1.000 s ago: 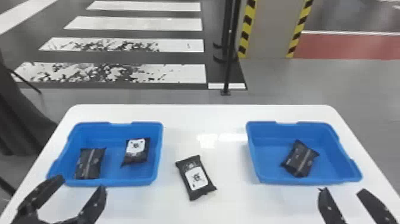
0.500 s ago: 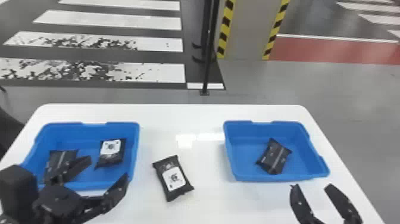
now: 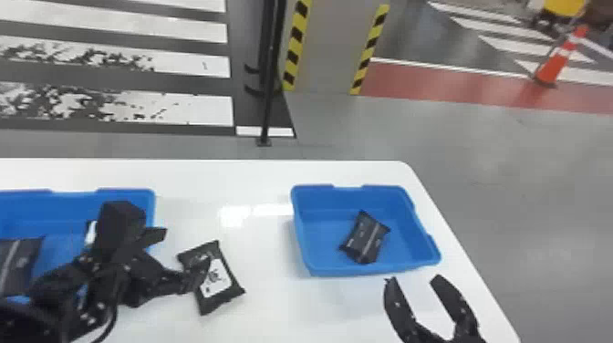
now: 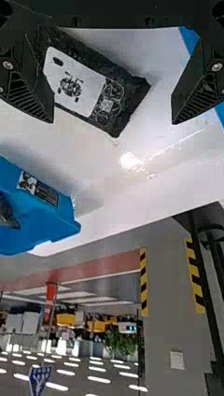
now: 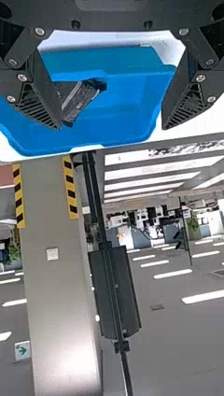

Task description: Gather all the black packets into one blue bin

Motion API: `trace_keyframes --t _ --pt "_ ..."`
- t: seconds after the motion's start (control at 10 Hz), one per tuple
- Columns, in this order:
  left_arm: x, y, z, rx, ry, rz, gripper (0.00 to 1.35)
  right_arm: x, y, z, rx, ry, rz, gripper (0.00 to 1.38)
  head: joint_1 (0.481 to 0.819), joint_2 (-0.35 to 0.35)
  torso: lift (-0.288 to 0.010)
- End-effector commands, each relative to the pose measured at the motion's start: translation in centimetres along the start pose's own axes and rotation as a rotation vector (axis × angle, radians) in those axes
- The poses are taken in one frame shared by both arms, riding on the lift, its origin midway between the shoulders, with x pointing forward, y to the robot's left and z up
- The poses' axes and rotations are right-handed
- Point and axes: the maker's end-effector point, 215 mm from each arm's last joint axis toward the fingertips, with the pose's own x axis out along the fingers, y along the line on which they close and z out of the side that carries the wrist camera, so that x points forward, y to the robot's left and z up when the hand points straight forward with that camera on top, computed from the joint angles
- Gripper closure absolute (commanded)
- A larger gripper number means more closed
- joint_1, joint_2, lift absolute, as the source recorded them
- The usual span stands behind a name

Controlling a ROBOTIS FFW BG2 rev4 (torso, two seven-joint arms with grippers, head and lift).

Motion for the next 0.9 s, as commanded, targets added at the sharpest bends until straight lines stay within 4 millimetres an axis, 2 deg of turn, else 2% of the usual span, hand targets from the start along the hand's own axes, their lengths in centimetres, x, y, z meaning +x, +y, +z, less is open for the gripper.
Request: trace_keyframes --t 0.0,0.1,0.3,0.7,0.8 --pt "3.4 -1.2 2.2 0.113 0.016 -0.039 0.09 0.1 0.0 -0.1 0.002 0.000 -0.001 0.24 0.695 -0.283 -0.110" --pt "4.5 -2.2 2.4 0.154 0.052 -0.049 0.09 0.1 -0.1 -0.3 0.003 0.002 -0.002 0.24 0.695 -0.303 -0.110" --pt "4.9 -4.2 -1.3 0.155 0.209 -0.076 0.09 0.0 -0.2 -0.4 0.015 0.003 -0.004 0.24 0.695 -0.340 -0.110" --pt "6.1 -5.5 -4.7 0.207 0.318 -0.107 0.09 -0.1 -0.3 -0.7 0.022 0.007 -0.008 0.24 0.695 -0.350 -0.110" --pt "6.4 -5.6 -5.4 0.211 0.335 -0.110 0.13 -0.2 -0.4 -0.9 0.027 0.011 -0.010 0.24 0.695 -0.350 -0.110"
